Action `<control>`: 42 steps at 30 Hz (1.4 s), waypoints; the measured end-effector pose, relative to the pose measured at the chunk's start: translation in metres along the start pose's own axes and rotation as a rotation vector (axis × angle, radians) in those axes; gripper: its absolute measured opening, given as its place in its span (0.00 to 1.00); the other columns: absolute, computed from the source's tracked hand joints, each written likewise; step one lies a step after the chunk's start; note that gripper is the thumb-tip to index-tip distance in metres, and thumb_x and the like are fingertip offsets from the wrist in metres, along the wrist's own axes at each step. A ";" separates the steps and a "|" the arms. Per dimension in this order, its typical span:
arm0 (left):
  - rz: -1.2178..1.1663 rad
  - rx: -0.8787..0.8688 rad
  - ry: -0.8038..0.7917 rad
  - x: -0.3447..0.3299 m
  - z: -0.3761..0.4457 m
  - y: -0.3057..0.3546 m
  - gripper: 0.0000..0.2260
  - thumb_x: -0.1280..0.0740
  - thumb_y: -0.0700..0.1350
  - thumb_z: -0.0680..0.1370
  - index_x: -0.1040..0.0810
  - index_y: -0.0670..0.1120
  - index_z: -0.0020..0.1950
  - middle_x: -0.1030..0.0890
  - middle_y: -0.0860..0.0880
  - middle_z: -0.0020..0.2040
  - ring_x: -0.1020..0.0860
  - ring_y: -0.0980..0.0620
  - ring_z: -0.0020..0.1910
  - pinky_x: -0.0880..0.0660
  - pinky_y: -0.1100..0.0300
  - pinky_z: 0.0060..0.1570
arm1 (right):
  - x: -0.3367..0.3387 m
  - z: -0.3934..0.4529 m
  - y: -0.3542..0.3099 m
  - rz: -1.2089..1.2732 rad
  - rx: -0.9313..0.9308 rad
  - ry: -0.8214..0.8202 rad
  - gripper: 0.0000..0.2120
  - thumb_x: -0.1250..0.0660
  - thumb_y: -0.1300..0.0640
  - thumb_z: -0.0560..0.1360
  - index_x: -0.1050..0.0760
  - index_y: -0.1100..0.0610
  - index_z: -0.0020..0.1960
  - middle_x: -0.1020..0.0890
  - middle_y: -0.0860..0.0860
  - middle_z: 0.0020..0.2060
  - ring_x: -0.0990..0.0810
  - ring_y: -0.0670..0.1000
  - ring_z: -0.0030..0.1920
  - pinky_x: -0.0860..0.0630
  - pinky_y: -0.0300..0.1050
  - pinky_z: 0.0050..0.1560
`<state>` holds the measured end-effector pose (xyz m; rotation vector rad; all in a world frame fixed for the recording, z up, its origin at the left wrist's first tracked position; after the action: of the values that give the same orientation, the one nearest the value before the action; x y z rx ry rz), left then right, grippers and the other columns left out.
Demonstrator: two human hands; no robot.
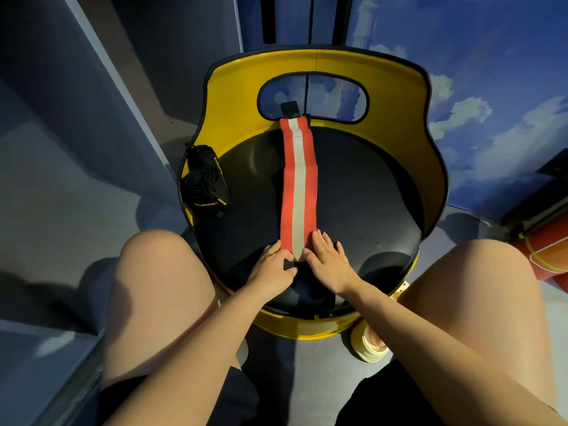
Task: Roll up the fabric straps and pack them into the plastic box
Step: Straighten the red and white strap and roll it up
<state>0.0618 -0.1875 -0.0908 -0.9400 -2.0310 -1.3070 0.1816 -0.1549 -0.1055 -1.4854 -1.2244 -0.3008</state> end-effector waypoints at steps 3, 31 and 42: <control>0.022 0.007 -0.018 0.001 0.001 0.001 0.12 0.36 0.48 0.78 0.27 0.49 0.61 0.43 0.49 0.77 0.46 0.49 0.76 0.41 0.52 0.71 | -0.001 0.006 0.003 -0.052 -0.018 -0.036 0.28 0.55 0.46 0.82 0.59 0.56 0.77 0.55 0.51 0.77 0.61 0.49 0.76 0.68 0.49 0.72; 0.276 -0.059 -0.164 0.046 0.150 0.029 0.30 0.47 0.32 0.80 0.60 0.42 0.77 0.63 0.46 0.77 0.60 0.49 0.76 0.51 0.56 0.74 | 0.056 0.140 -0.007 -0.314 -0.053 -0.006 0.28 0.53 0.48 0.82 0.60 0.56 0.77 0.61 0.51 0.76 0.60 0.54 0.76 0.56 0.52 0.75; 0.442 -0.089 -0.114 0.050 0.134 0.025 0.29 0.45 0.36 0.81 0.57 0.47 0.77 0.58 0.51 0.78 0.56 0.51 0.77 0.49 0.53 0.74 | 0.062 0.132 -0.010 -0.351 0.008 0.007 0.28 0.52 0.48 0.82 0.58 0.55 0.77 0.56 0.49 0.77 0.59 0.52 0.77 0.56 0.50 0.75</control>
<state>0.0421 -0.0433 -0.0910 -1.4359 -1.7181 -1.1250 0.1448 -0.0141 -0.0978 -1.2561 -1.4780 -0.5340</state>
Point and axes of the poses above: each hand's wrist, its own z-axis towards the middle knuckle, its own x-axis out of the back of the hand, y = z × x, the point moved 7 cm from there along z, towards the middle knuckle
